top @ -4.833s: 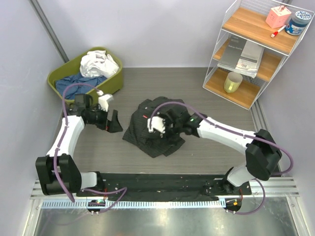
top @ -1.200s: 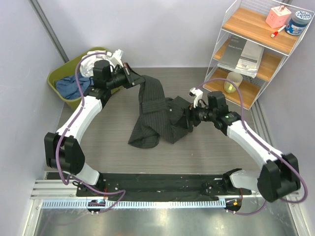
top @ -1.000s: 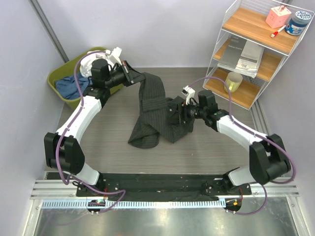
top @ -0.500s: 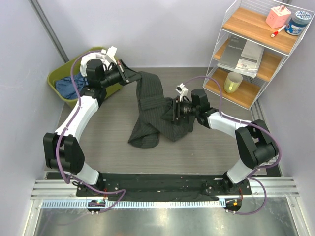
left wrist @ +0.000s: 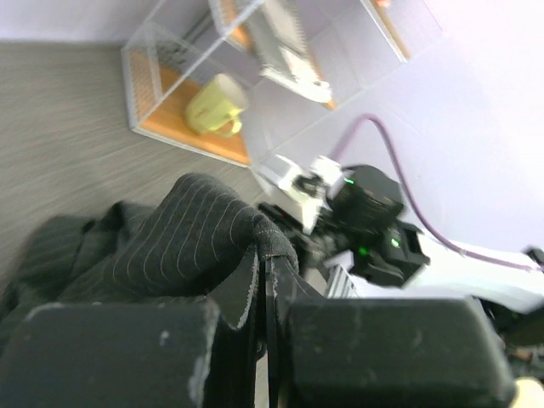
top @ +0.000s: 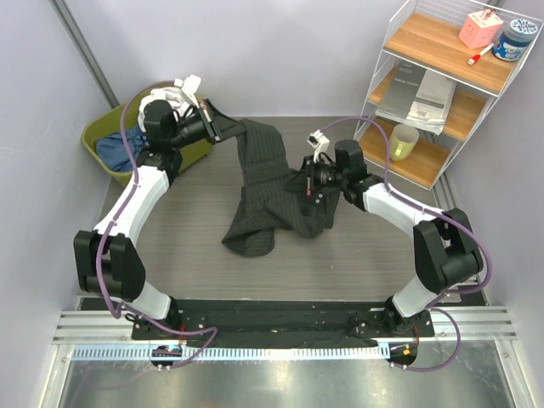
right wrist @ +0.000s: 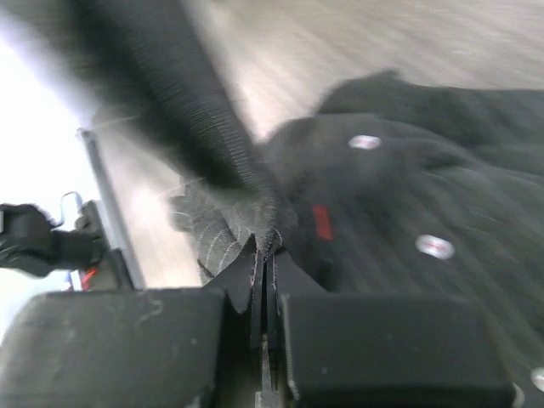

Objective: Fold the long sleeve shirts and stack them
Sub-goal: Flatten the shirt out

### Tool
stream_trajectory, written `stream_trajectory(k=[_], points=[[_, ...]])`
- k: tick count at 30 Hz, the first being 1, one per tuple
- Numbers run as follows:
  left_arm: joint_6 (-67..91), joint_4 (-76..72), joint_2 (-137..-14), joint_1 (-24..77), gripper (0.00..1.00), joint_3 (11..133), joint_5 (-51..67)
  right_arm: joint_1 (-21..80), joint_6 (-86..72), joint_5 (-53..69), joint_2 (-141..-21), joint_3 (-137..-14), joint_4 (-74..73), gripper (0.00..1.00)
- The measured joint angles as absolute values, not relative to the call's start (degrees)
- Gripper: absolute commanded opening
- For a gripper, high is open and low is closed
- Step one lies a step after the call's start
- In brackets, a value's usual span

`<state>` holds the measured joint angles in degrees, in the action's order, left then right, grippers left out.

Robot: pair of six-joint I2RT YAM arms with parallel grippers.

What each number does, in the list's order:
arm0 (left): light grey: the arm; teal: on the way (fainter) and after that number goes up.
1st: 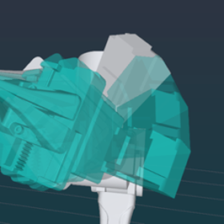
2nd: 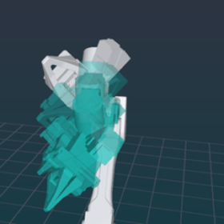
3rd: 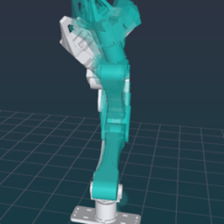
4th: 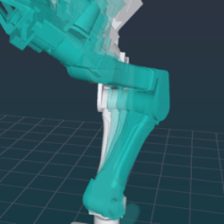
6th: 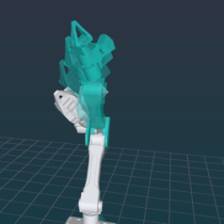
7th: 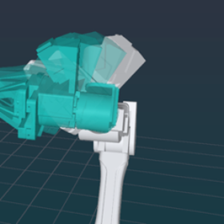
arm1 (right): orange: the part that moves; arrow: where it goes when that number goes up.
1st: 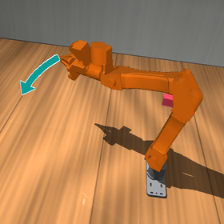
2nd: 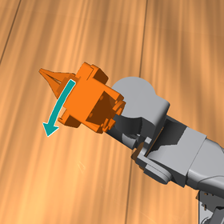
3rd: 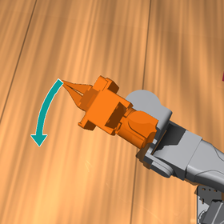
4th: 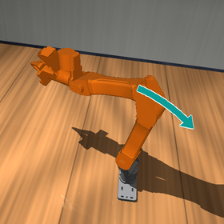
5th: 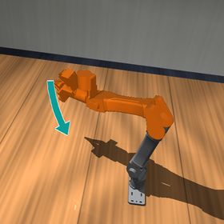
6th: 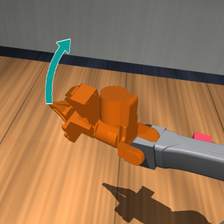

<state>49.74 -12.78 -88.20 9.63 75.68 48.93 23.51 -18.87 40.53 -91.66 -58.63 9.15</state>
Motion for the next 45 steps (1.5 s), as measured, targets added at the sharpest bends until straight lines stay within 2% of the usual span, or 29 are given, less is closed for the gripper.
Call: stream_trajectory(k=[4, 6, 8, 11, 14, 18, 19, 20, 23, 26, 34, 39, 42, 43, 45], points=[[45.63, -11.77, -85.54, 14.66, 0.03, 77.01, 53.78, 18.83, -16.08, 38.72, -91.48, -60.75, 4.16, 0.01], [34.83, -4.03, -82.24, 22.02, 0.3, 77.19, 55.66, 16.67, -15.18, 38.33, -91.48, -62.67, 2.37, 0.01], [20.99, 7.03, -78.65, 30.37, 0.47, 77.41, 55.92, 14.83, -14.48, 38.15, -91.09, -64.66, 0.93, 0.01], [4.27, 20.36, -73.17, 38.98, 0.54, 75.53, 54.04, 13.58, -12.88, 38.04, -89.1, -66.26, -1.67, 0.01], [-2.68, 25.36, -67.07, 34.2, 0.59, 68.97, 49.32, 13.37, -10.81, 38.06, -85.41, -66.35, -4.54, 0.01], [0.3, 23.7, -62.43, 20.78, 0.67, 56.18, 39.42, 13.23, -8.75, 37.85, -80.97, -66.57, -7.2, 0.01], [1.93, 23.44, -61.87, 19.05, 0.74, 53.19, 36.45, 13.23, -8.45, 37.63, -80.16, -66.78, -7.7, 0.01], [3.49, 23.31, -61.45, 18.37, 0.77, 50.76, 34.15, 13.21, -8.23, 37.3, -79.48, -67.2, -8.21, 0.01], [10.39, 22.96, -60.23, 18.37, 0.77, 44.03, 28.21, 13.19, -8.08, 36.27, -78.19, -68.95, -8.88, 0.01], [16.38, 22.76, -59.96, 20.1, 0.79, 42.37, 23.03, 13.15, -8.27, 35.57, -77.95, -70.39, -8.69, 0.01], [30.35, 20.29, -59.09, 30.28, 0.79, 43.35, 10.96, 13.1, -11.0, 33.43, -78.83, -70.87, -7.09, 0.01], [34.61, 19.57, -65.14, 37.04, 0.72, 47.7, 3.38, 13.13, -13.17, 31.81, -81.17, -71.88, -4.89, 0.01], [36.12, 18.81, -70.15, 38.41, 0.57, 48.95, 0.1, 13.13, -14.0, 30.72, -81.76, -72.14, -3.92, 0.01], [36.32, 18.79, -71.29, 38.39, 0.43, 48.95, -0.64, 13.13, -14.15, 30.33, -81.76, -72.25, -3.84, 0.01], [36.27, 18.9, -73.56, 38.17, 0.21, 48.97, -1.96, 13.17, -14.2, 29.43, -81.76, -72.9, -3.73, 0.01]])
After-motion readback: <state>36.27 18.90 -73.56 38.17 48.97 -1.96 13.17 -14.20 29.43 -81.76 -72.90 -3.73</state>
